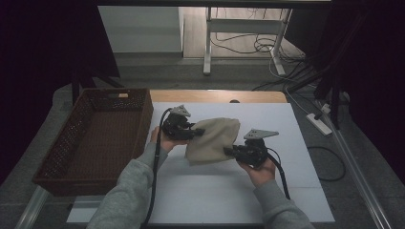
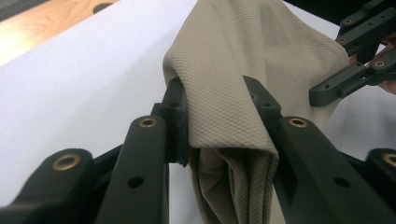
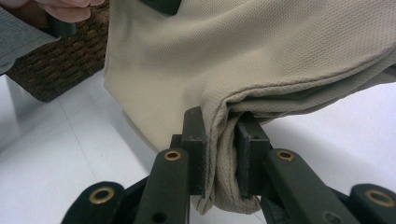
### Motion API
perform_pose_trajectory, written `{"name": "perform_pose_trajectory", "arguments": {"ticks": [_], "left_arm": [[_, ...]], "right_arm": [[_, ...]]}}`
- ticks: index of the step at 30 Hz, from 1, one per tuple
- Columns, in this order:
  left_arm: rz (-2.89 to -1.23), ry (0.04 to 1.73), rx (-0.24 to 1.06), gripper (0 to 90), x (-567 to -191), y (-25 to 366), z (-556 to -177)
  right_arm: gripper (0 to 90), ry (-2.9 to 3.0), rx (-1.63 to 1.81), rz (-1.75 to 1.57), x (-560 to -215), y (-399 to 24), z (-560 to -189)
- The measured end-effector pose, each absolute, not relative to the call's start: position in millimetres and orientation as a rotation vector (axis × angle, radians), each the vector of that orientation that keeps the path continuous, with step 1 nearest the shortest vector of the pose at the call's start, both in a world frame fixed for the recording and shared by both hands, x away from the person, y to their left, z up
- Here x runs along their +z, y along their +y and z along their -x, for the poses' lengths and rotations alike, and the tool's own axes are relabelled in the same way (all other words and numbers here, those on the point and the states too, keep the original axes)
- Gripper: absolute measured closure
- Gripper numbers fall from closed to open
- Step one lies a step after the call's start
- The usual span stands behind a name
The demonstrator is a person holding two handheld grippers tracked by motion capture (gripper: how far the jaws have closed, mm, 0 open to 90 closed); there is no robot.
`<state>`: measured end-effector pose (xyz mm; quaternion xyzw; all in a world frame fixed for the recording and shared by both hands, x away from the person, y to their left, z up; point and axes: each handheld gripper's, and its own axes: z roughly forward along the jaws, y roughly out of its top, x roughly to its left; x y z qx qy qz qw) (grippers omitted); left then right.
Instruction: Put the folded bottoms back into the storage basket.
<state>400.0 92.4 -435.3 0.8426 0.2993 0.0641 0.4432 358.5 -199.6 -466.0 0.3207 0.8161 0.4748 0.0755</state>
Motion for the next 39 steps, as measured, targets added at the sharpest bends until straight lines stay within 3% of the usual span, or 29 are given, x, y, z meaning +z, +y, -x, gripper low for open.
{"name": "perform_pose_trajectory", "arguments": {"ticks": [39], "left_arm": [[-2.029,0.803,0.284,66.1,-386.0,146.7,-382.9]], "right_arm": [[76.4,2.403,1.512,-0.803,-418.9,-142.3,-370.7]]}}
